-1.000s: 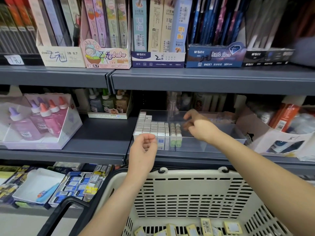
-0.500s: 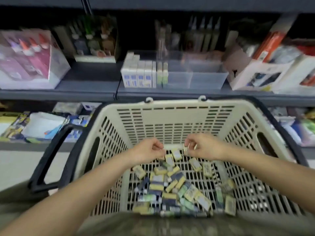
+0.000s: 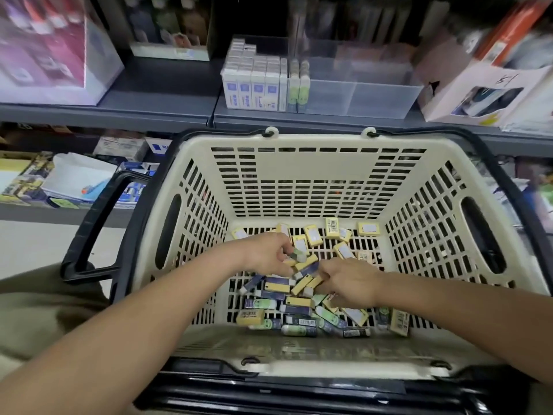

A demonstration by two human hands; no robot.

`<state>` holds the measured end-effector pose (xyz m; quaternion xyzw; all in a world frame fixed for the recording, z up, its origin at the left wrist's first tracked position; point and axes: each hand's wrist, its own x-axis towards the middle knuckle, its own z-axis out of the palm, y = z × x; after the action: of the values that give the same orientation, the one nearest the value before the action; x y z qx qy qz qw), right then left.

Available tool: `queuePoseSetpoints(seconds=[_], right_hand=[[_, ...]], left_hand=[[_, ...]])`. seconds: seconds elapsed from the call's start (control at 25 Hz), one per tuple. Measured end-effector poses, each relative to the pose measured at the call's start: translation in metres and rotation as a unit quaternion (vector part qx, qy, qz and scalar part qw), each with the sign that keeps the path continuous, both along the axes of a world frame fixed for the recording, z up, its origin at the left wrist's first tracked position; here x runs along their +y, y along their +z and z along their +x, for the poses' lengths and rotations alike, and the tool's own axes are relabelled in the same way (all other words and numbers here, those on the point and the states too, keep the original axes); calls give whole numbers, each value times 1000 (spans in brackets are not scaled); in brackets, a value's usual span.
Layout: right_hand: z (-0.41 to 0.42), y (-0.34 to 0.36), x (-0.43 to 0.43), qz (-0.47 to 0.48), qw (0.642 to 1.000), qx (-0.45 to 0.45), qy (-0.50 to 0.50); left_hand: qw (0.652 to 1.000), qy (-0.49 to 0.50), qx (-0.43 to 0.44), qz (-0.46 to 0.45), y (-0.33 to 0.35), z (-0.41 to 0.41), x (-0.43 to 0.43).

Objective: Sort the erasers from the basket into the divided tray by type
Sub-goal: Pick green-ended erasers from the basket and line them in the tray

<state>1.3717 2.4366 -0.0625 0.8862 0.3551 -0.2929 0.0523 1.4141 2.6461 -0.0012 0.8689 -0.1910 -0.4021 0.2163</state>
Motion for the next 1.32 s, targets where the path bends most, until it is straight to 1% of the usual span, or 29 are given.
queuePoseSetpoints(seconds=[0.16, 0.24, 0.32, 0.44, 0.52, 0.6, 0.64, 0.68, 0.72, 0.76, 0.8, 0.84, 0.88, 0.92, 0.96, 1.0, 1.04, 1.08, 1.16, 1.2, 1.24, 1.32], right_hand=[[-7, -7, 11, 7, 999, -48, -8], [-6, -5, 11, 27, 998, -51, -17], [-5, -3, 6, 35, 998, -57, 2], [-3, -2, 1, 21, 999, -45, 9], [1, 0, -4, -7, 999, -39, -18], [7, 4, -11, -36, 996, -29, -71], [11, 7, -14, -35, 994, -21, -102], [15, 10, -14, -10, 989, -8, -146], [19, 14, -13, 45, 978, 10, -205], [21, 18, -8, 122, 954, 37, -272], [23, 22, 0, 206, 918, 65, -333], [24, 26, 9, 278, 881, 86, -373], [27, 29, 17, 325, 855, 100, -392], [30, 31, 24, 357, 836, 111, -401], [34, 32, 29, 376, 823, 117, -409], [39, 32, 32, 385, 814, 115, -420], [44, 31, 33, 372, 818, 100, -427], [48, 30, 33, 330, 844, 73, -417], [50, 21, 34, 177, 928, 22, -328], [49, 15, 37, 117, 953, 10, -279], [48, 13, 41, 91, 964, -2, -251], [48, 16, 45, 123, 963, -24, -240]], left_hand=[[1000, 14, -10, 8, -2, 3, -1], [1000, 5, -15, 17, -3, 1, -2], [999, -15, -17, 27, -5, 0, -3], [999, -18, -15, 27, -5, 0, -2], [1000, -7, -9, 21, -6, 1, -1], [1000, -3, -4, 18, -7, 0, -1], [1000, -2, -3, 16, -7, 1, -1], [1000, -1, -4, 15, -7, 1, -1], [1000, -1, -6, 14, -8, 2, -1], [1000, -2, -9, 11, -9, 2, -3], [1000, 2, -8, 3, -10, 2, -4], [1000, 17, 0, -15, -11, 1, -6], [997, 54, 20, -47, -12, 1, -7], [988, 113, 50, -94, -12, 0, -8], [970, 183, 75, -145, -11, 1, -8], [949, 244, 80, -183, -10, 3, -7], [931, 293, 72, -204, -9, 6, -4], [917, 332, 63, -213, -9, 10, -2], [893, 390, 56, -219, -8, 14, 2], [881, 410, 62, -226, -9, 15, 4], [872, 423, 76, -237, -9, 16, 5], [863, 426, 93, -256, -11, 16, 7]])
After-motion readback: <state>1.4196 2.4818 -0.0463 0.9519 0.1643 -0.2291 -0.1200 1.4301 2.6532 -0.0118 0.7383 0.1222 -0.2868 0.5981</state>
